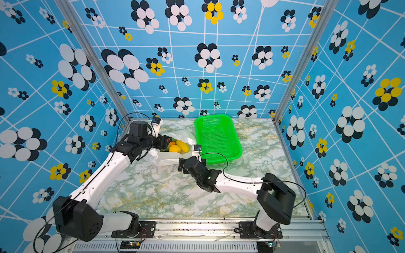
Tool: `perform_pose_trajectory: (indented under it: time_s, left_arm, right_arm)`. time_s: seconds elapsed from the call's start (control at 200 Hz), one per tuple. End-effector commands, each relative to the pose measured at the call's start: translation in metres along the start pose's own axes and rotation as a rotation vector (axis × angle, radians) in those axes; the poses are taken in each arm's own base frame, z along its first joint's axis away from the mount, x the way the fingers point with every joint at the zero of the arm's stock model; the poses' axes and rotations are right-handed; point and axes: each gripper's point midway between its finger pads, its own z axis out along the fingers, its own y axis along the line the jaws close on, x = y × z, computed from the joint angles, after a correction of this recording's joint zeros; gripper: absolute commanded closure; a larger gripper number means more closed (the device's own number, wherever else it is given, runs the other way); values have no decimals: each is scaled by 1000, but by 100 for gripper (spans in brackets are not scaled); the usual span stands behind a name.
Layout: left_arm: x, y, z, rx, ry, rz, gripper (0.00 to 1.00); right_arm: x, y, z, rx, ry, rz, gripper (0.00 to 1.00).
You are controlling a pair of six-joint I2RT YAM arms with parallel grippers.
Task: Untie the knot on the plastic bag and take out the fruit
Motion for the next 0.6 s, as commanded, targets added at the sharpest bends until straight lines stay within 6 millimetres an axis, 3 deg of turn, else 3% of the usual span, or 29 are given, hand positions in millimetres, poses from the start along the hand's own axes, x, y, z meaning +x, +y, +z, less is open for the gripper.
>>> perform_pose_trajectory:
  time_s: [0.0,0.165,0.34,0.595]
  left_arm:
    - [1,7,2,-69,38,57,27]
    - [2,13,-3,-132,14,81,23]
    - [5,25,1,-200,32,82,20]
    - [15,35,18,-301,122,148,20]
  right_arm:
    - [-23,15,15,-33,-69,88,1]
    - [-19,-8,49,8,-63,157,1]
    - [-8,-23,51,42,-60,138,3]
    - [17,-35,41,6,-6,100,29]
